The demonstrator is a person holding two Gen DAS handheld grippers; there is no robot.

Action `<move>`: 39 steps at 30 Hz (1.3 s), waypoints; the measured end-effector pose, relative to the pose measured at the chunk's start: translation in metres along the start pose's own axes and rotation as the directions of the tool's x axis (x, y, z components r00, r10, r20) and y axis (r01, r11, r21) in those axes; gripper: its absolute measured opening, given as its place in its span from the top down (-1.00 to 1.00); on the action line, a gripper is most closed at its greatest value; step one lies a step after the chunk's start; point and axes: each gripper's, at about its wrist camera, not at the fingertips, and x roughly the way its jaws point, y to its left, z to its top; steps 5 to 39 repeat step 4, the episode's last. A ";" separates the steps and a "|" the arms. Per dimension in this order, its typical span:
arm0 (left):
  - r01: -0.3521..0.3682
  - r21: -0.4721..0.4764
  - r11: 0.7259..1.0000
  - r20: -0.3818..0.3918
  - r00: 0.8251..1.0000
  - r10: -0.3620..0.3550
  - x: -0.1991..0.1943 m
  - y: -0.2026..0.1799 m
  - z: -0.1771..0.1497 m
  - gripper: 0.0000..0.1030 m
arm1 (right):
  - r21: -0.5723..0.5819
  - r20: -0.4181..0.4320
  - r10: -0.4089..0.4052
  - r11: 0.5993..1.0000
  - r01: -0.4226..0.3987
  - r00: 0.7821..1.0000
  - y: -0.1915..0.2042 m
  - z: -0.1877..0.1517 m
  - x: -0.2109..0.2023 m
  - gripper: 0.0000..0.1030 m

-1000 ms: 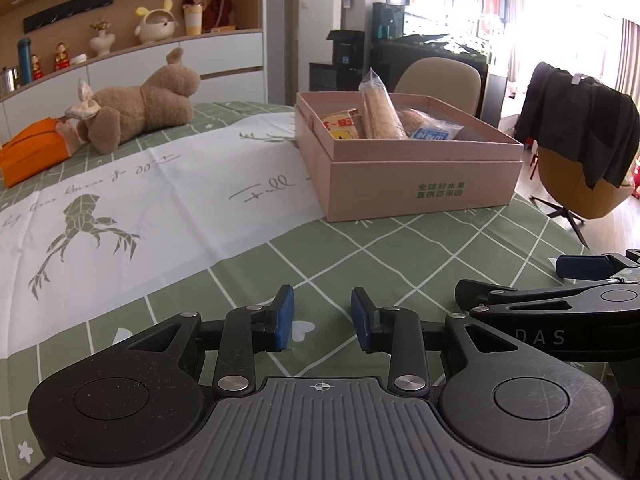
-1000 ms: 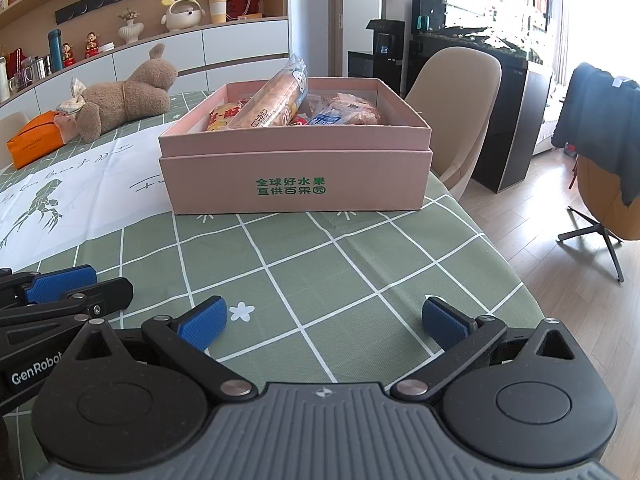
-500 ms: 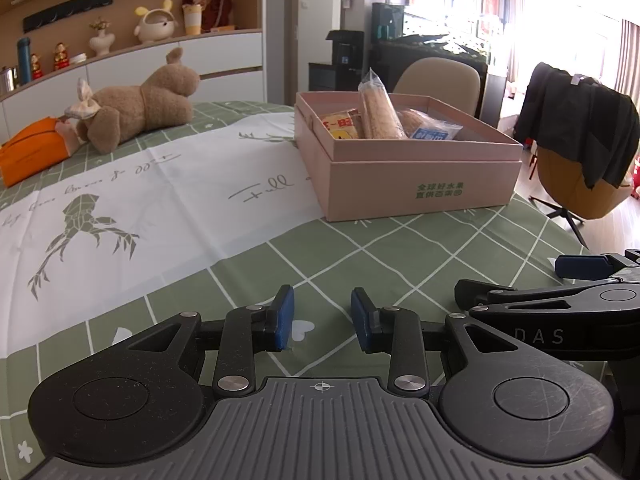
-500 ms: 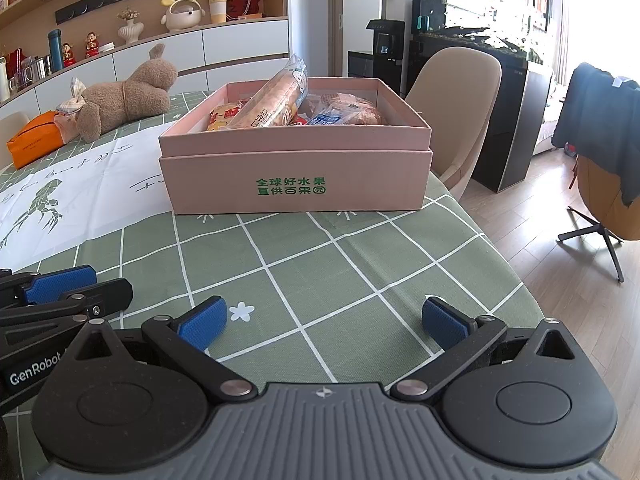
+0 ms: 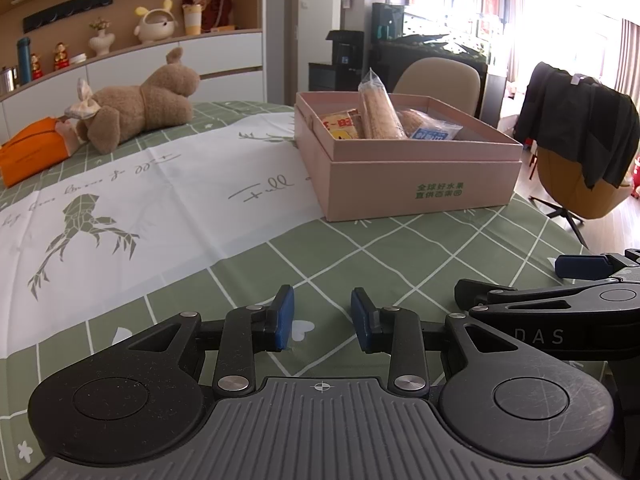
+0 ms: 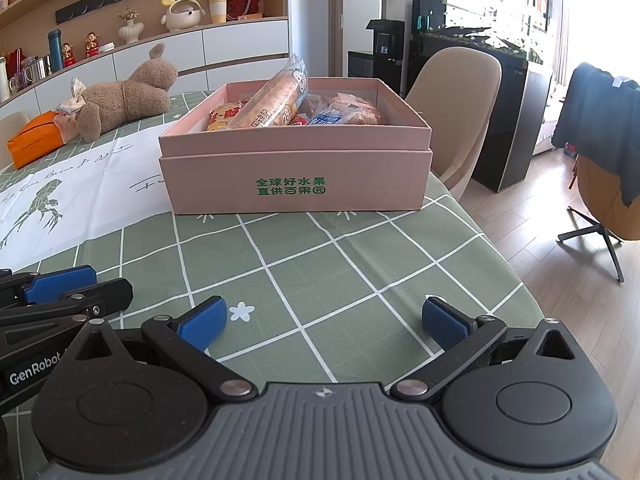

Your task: Organize snacks

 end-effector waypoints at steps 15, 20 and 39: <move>0.002 -0.003 1.000 0.000 1.000 -0.002 0.000 0.000 0.000 0.32 | 0.000 0.000 0.000 1.000 0.000 1.000 0.000 0.000 0.000 -1.00; 0.002 -0.003 1.000 0.000 1.000 -0.002 0.000 0.000 0.000 0.32 | 0.000 0.000 0.000 1.000 0.000 1.000 0.000 0.000 0.000 -1.00; 0.002 -0.003 1.000 0.000 1.000 -0.002 0.000 0.000 0.000 0.32 | 0.000 0.000 0.000 1.000 0.000 1.000 0.000 0.000 0.000 -1.00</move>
